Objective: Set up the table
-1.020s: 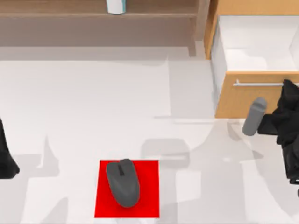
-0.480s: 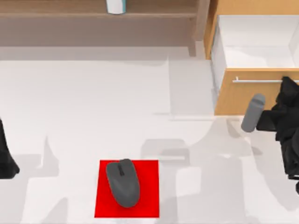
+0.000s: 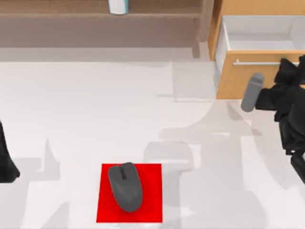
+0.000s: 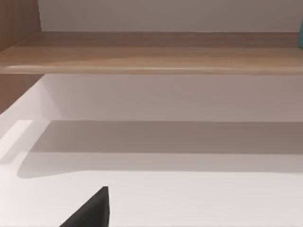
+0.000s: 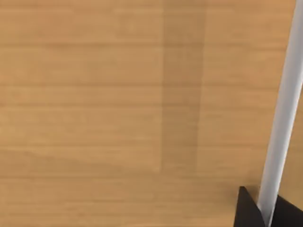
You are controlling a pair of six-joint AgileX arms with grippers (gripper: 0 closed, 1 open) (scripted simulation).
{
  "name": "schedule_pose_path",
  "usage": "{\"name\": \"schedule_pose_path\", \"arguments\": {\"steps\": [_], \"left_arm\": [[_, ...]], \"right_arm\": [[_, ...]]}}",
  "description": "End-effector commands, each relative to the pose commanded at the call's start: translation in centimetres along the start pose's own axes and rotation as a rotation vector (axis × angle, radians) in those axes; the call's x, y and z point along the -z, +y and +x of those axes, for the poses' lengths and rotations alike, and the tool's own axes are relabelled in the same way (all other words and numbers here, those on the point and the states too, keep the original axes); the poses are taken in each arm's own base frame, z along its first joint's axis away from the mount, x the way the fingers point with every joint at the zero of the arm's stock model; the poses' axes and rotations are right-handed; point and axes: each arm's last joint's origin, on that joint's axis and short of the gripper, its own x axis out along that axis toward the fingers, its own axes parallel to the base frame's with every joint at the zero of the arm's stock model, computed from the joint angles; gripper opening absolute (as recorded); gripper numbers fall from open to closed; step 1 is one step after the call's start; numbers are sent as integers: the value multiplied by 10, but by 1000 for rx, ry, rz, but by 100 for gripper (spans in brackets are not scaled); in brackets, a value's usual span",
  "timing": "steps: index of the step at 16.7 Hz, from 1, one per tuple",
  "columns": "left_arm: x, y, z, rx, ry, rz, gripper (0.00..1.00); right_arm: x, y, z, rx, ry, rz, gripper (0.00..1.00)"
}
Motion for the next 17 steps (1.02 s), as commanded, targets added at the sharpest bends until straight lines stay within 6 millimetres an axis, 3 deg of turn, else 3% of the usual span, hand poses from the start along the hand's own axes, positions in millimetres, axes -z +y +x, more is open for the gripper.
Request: {"name": "schedule_pose_path", "arguments": {"steps": [5, 12, 17], "left_arm": [[0, 0, 0, 0, 0, 0, 100], [0, 0, 0, 0, 0, 0, 100], [0, 0, 0, 0, 0, 0, 100]], "right_arm": [[-2, 2, 2, -11, -8, -1, 0], [-10, -3, 57, 8, -7, 4, 0], [-10, 0, 59, -5, -8, 4, 0]]}}
